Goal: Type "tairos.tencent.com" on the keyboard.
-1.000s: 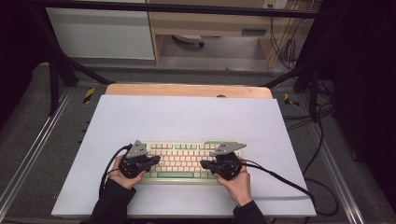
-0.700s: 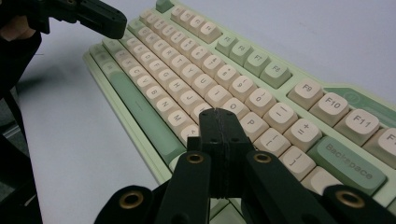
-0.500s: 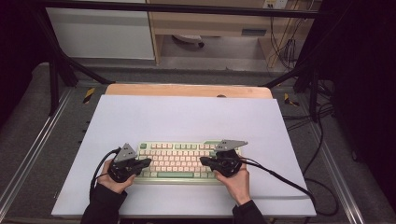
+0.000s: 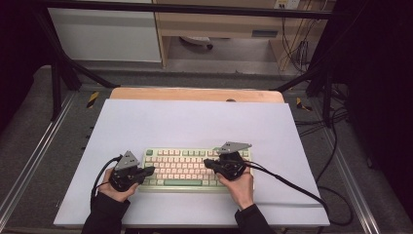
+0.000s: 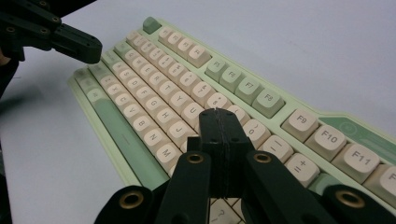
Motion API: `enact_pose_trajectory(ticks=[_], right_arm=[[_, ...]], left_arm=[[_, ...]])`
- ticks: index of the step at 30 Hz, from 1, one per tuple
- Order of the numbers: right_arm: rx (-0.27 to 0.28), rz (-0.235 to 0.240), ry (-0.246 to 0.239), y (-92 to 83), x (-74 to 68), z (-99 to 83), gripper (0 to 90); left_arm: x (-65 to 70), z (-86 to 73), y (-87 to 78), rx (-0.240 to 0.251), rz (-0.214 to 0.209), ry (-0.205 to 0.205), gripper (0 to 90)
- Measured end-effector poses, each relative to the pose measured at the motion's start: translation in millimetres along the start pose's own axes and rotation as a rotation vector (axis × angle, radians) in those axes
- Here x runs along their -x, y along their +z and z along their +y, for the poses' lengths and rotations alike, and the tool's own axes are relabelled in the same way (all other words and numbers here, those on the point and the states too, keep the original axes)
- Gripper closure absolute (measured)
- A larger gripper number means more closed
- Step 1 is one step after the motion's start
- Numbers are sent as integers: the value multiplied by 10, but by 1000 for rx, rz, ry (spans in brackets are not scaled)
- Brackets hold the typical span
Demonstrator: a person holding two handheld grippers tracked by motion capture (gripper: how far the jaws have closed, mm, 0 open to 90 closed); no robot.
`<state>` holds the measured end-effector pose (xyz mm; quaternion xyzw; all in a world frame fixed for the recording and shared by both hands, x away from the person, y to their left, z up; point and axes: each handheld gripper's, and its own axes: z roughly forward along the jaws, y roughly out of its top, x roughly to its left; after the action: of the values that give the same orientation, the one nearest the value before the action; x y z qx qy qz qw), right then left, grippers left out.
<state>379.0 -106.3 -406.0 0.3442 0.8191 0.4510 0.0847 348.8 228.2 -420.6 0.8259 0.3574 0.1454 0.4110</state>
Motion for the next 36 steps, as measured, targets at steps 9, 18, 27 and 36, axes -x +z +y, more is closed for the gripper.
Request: enact_pose_trajectory(ticks=[9,18,27,36], right_arm=[[-33,-20,-2,197,5,5,900],[-60,-33,0,286,31,-26,900],[-71,-38,-1,325,33,-48,900],[-78,-37,-8,331,39,-53,900]], left_arm=[[1,-10,19,-5,-6,-3,897],[2,-14,30,-8,-8,-2,897],[2,-13,29,-7,-8,-2,898],[-1,-12,26,-7,-6,-2,897]])
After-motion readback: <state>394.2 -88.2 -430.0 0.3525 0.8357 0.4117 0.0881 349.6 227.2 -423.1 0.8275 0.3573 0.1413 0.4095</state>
